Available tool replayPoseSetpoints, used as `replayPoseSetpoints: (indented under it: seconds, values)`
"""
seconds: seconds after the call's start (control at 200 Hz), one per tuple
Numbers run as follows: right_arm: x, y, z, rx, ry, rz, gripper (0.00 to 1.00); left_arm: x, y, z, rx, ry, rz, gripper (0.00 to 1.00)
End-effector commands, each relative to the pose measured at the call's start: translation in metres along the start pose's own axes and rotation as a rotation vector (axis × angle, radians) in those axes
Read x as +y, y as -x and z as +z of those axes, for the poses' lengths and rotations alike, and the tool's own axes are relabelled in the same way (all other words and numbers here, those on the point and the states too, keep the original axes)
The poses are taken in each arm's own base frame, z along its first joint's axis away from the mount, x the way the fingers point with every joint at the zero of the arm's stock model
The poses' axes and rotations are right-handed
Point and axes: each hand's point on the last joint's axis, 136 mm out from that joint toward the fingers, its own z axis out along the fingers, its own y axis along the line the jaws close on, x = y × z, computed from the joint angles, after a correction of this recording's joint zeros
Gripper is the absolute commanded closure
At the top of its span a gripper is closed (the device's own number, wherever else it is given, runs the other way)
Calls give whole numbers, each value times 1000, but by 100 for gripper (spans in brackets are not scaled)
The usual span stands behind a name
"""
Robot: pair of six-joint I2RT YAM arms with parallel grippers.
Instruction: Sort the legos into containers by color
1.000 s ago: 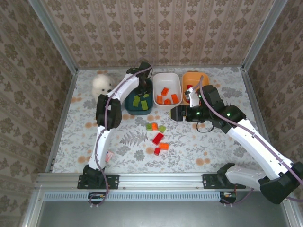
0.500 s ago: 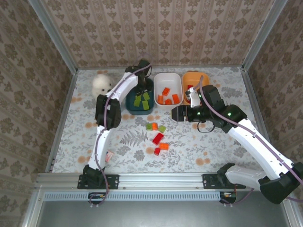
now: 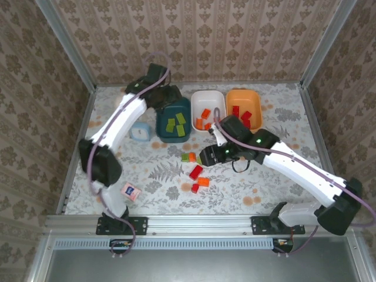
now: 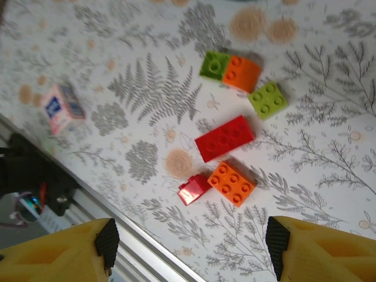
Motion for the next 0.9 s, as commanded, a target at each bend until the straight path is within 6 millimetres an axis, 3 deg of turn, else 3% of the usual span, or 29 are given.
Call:
replayPoseSetpoints:
  seconds: [0.0, 0.255, 0.375, 0.495, 0.6, 0.755, 0.895]
  values:
    - [-9, 0, 15, 29, -86, 108, 29, 0, -17, -29, -51, -126, 32, 29]
    - [-9, -10, 80, 169, -238, 298, 30, 32, -117, -95, 22, -390, 124, 26]
    - [-10, -13, 101, 172, -286, 388, 30, 36, -146, -137, 17, -516, 180, 24]
    - [-17, -21, 118, 171, -325, 501, 29, 39, -162, -166, 7, -600, 192, 22]
    - [-19, -26, 134, 158, -309, 572, 29, 42, -170, -180, -2, -641, 174, 22]
    - [-20, -29, 156, 169, -314, 603, 29, 56, -177, -188, -14, -606, 165, 22]
    - [-29, -34, 164, 171, -354, 618, 31, 71, -186, -189, 24, -531, 154, 22]
